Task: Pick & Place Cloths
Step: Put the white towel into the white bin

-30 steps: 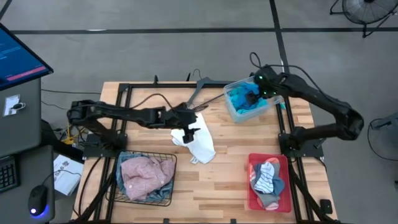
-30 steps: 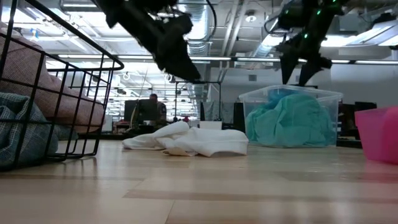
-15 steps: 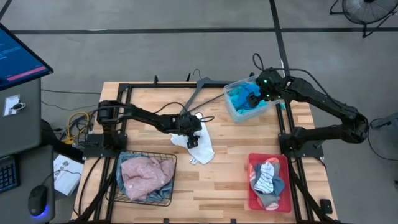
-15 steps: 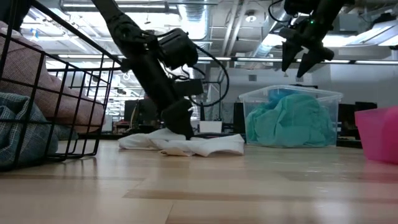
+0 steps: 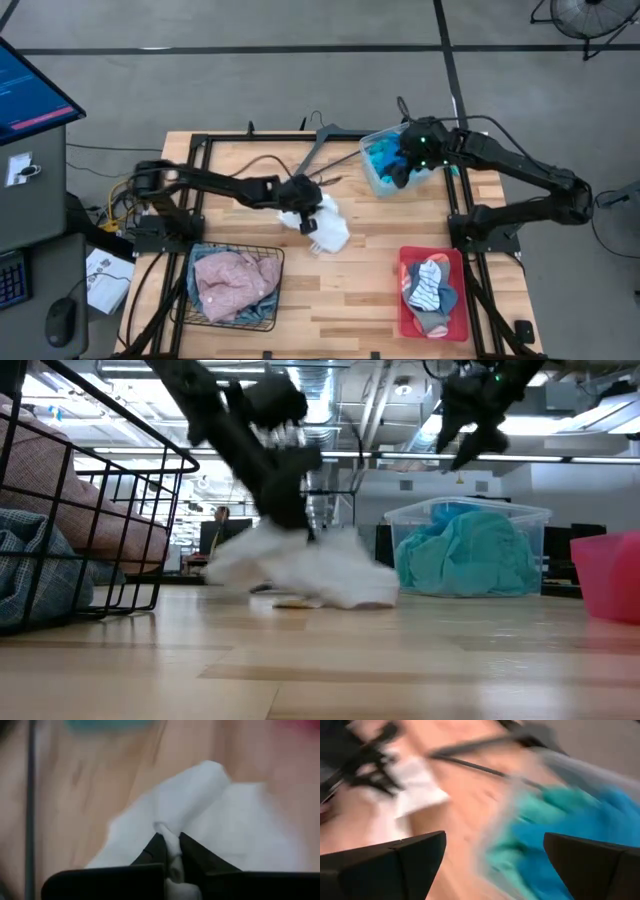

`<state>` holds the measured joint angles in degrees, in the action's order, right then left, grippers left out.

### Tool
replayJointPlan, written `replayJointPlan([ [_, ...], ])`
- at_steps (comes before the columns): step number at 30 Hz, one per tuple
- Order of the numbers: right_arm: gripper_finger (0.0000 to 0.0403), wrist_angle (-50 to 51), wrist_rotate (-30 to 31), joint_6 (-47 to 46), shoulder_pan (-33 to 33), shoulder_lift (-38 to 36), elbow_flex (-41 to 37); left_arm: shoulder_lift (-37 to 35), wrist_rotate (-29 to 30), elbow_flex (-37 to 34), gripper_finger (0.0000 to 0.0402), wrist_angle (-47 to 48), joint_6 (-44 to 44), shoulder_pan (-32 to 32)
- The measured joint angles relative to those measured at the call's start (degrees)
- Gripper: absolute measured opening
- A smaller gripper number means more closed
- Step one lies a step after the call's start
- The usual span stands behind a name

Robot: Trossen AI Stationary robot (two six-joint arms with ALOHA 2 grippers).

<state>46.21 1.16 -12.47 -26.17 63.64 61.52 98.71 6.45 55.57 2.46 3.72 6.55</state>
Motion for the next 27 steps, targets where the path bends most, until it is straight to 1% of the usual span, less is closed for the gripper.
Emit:
replayJointPlan([
  [2, 0.033, -3.7, -2.5, 2.7, 3.3, 0.2, 0.0, -4.0, -0.9, 0.1, 0.0004, -0.7, -0.2, 0.0],
  [4, 0.033, -8.2, -3.2, 5.0, 7.0, 0.5, 0.0, -8.2, -1.0, 0.1, 0.0003, -1.7, -0.5, 0.0],
  [8, 0.033, -18.3, -3.3, 10.0, 14.0, 1.9, 0.0, -15.8, -0.9, 0.1, 0.0002, -4.0, -1.8, 0.0],
  [13, 0.033, -30.8, -2.4, 14.8, 19.8, 6.1, 0.0, -21.3, -0.9, 0.1, 0.0001, -5.4, -2.2, -0.1],
  [17, 0.0331, -38.8, -2.3, 17.4, 21.2, 11.0, 0.0, -23.3, -1.3, 0.1, 0.0001, -5.9, -2.2, -0.7],
  [19, 0.033, -42.1, -2.2, 17.6, 21.2, 13.5, 0.0, -23.8, -3.5, 0.1, 0.0001, -6.9, -2.1, -0.7],
  [21, 0.033, -43.2, -2.2, 17.6, 21.0, 16.0, 0.0, -24.3, -5.9, 0.1, 0.0001, -8.5, -1.9, -1.1],
  [24, 0.033, -47.8, -2.2, 17.6, 20.7, 19.3, 0.0, -24.3, -7.2, 0.1, 0.0001, -10.3, -2.0, -1.9],
  [27, 0.0315, -52.6, -2.3, 19.4, 21.5, 21.3, 0.0, -24.2, -7.4, 0.1, 0.0001, -10.8, -2.3, -2.1],
])
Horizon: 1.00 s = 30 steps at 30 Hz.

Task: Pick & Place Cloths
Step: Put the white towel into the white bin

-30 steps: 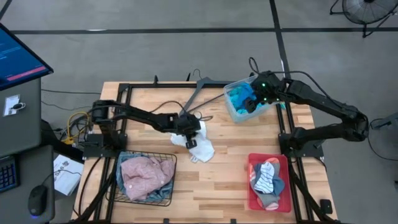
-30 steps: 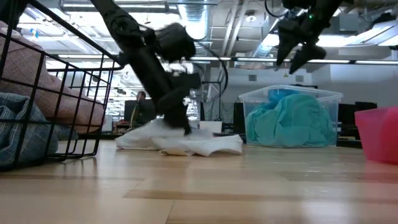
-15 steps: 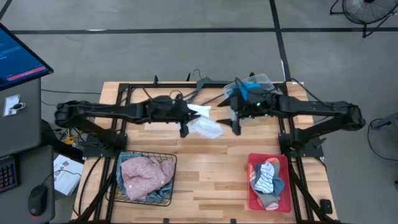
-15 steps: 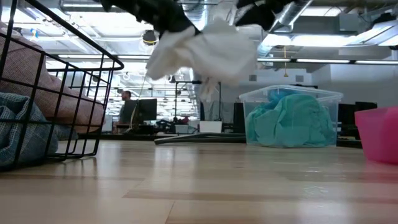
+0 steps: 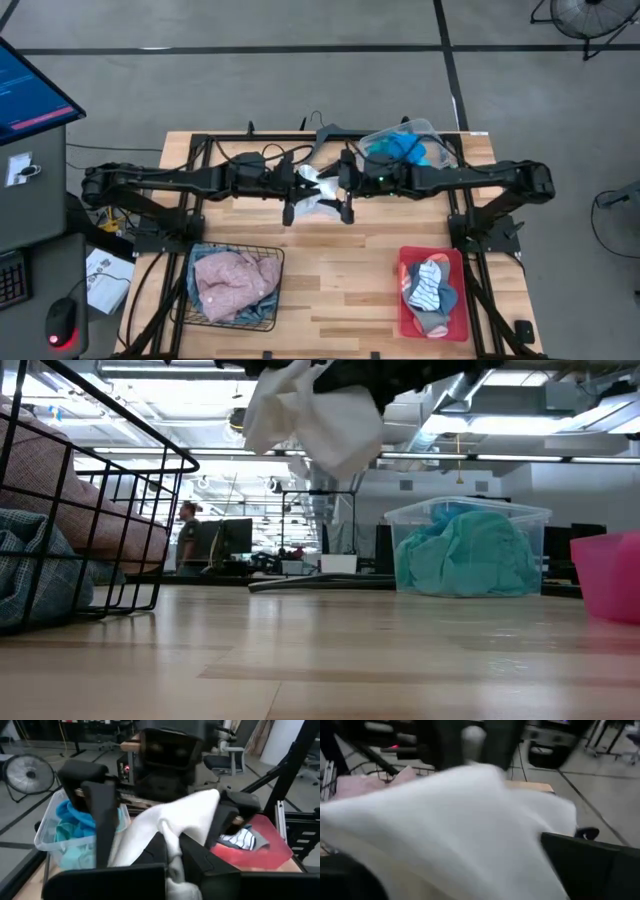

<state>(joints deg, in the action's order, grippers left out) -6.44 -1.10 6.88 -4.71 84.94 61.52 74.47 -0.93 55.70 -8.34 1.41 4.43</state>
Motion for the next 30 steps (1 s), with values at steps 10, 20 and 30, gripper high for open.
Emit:
replayJointPlan([
  [10, 0.0024, 3.5, 0.2, 3.1, 2.0, 0.6, 2.0, 0.4, 2.9, 0.0, 0.0016, -0.6, -2.8, 0.2],
  [20, 0.0008, 25.2, 28.4, -7.2, -1.1, -13.4, 2.3, 0.4, 4.6, 0.0, 0.0143, 4.8, -3.4, 0.5],
  [30, 0.0008, 51.2, 39.0, -24.5, -16.2, -20.0, 2.2, -1.1, 7.2, 0.0, 0.0226, 5.1, -2.4, 0.4],
])
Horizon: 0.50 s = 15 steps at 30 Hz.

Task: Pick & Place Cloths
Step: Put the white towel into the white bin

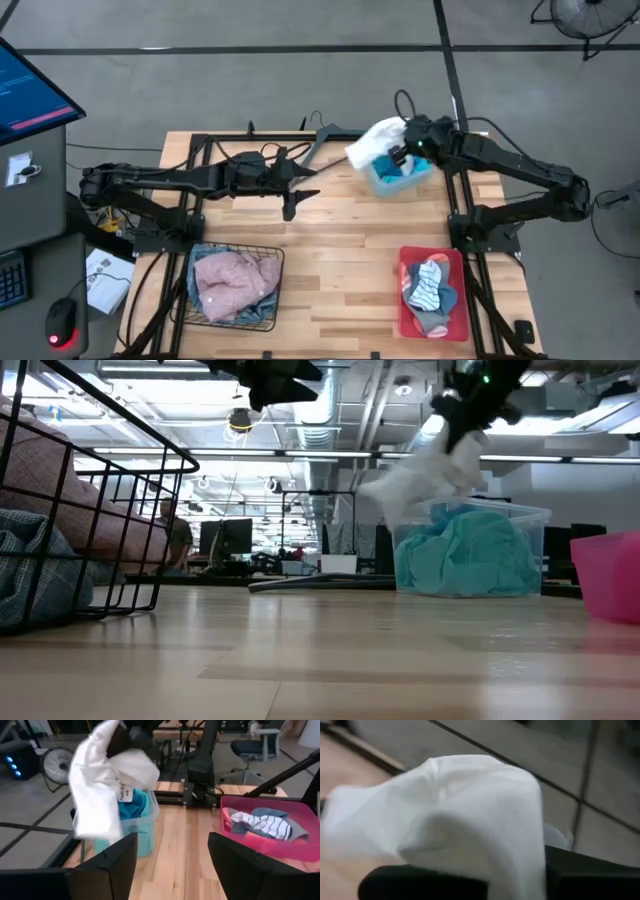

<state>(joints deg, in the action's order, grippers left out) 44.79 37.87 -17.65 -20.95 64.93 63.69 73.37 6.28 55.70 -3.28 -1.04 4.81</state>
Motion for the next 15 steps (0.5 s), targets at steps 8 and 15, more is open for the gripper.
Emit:
replayJointPlan([
  [8, 0.0008, 15.2, -0.1, -7.7, -10.1, 0.0, 0.0, -3.3, 0.2, 0.0, 0.0229, 1.9, 1.7, 0.0],
  [15, 0.0008, 11.7, -10.8, -5.9, -13.9, 4.2, 0.0, -5.7, 0.2, 0.0, 0.023, 1.9, 1.7, 0.0],
])
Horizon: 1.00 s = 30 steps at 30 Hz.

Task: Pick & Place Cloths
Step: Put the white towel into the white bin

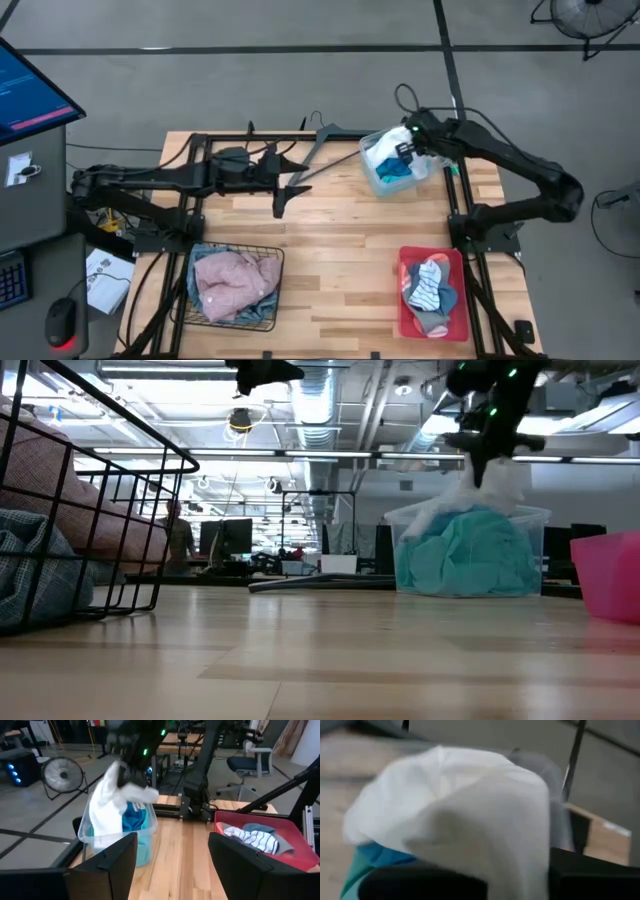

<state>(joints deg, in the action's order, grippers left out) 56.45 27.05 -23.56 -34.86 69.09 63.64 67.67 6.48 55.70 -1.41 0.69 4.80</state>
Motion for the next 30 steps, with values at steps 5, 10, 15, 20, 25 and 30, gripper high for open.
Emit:
replayJointPlan([
  [5, 0.0008, -2.3, -6.1, 0.1, -2.2, 10.3, -0.1, -1.0, 0.0, 0.0, 0.023, 0.1, 1.6, 0.0],
  [10, 0.0013, -5.9, -9.7, -2.5, -3.8, 19.7, -0.1, -1.0, -0.1, 0.0, 0.023, 0.6, 2.8, 0.0],
  [15, 0.0028, -7.3, -13.6, -5.5, -5.2, 25.6, 0.0, -1.0, -0.2, 0.0, 0.023, 2.5, 2.8, 0.0],
  [20, 0.0032, -9.3, -14.6, -6.5, -5.8, 29.5, 0.2, -1.0, -0.2, 0.0, 0.023, 3.0, 2.8, 0.0],
  [25, 0.0051, -9.9, -15.0, -6.6, -5.3, 33.1, 0.3, -1.0, -0.2, 0.0, 0.023, 3.1, 2.8, 0.0],
  [30, 0.0102, -9.8, -14.9, -10.2, -5.4, 33.5, 0.4, -1.0, -0.5, 0.0, 0.023, 3.1, 2.8, 0.0],
])
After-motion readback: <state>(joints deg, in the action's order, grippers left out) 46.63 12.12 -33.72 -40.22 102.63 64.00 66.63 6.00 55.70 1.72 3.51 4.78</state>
